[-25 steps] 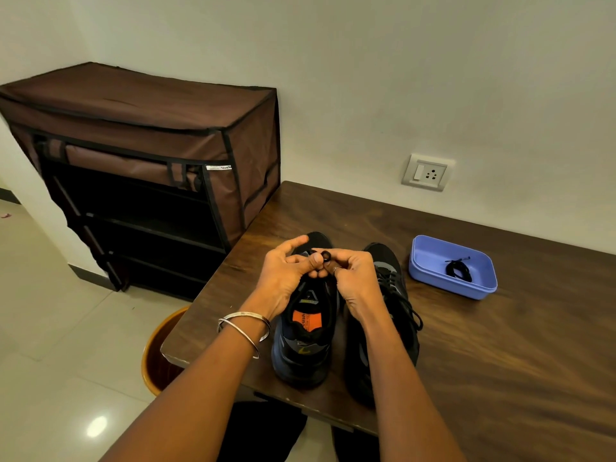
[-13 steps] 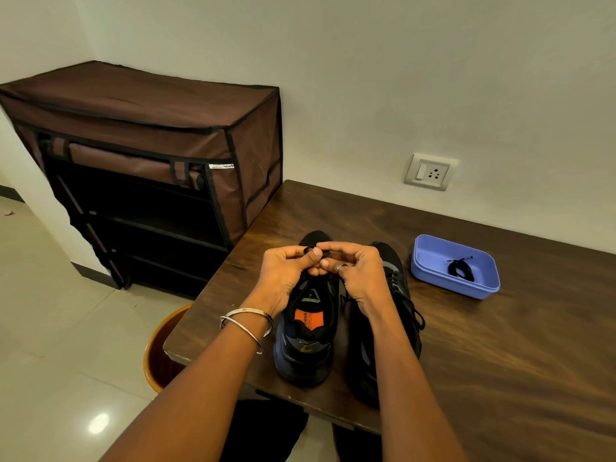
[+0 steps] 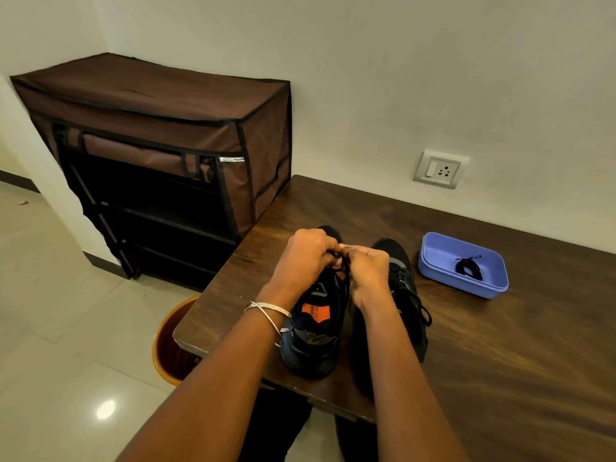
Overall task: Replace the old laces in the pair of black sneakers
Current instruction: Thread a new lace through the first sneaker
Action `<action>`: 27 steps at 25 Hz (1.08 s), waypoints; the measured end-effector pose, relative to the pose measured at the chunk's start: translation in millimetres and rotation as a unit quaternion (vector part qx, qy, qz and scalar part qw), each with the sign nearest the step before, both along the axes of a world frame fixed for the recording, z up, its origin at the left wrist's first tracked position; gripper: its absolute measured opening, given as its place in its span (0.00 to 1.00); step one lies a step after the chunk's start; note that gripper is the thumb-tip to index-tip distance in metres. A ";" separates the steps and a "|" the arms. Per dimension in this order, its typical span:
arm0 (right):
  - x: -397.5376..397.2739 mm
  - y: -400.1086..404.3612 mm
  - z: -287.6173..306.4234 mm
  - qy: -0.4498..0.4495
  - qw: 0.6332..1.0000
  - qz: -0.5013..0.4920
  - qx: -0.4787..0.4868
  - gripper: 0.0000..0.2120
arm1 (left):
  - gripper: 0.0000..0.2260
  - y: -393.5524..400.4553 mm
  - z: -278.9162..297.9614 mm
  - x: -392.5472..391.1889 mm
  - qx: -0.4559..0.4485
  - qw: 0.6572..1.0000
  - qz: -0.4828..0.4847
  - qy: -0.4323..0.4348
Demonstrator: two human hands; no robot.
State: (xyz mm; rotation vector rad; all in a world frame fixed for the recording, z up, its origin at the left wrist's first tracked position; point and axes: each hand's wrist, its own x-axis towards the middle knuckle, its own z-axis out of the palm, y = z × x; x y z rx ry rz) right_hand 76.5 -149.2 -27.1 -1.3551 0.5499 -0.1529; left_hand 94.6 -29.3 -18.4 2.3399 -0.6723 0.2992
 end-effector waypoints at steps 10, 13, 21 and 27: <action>-0.2 -7.9 7.9 0.011 0.995 0.076 -0.056 0.06 | 0.14 7.3 8.8 6.0 0.264 0.960 0.004 -0.087; 1.4 -17.1 8.5 0.002 0.980 0.119 -0.157 0.08 | 0.14 11.9 1.8 7.2 0.131 0.988 0.007 0.079; -11.0 -18.4 40.0 -0.048 0.944 0.173 -0.277 0.05 | 0.10 12.2 7.7 -7.2 -0.350 0.797 0.073 0.486; -12.6 -7.7 33.1 -0.038 0.921 0.167 -0.351 0.04 | 0.14 17.2 6.6 -7.9 -0.449 0.701 0.075 0.549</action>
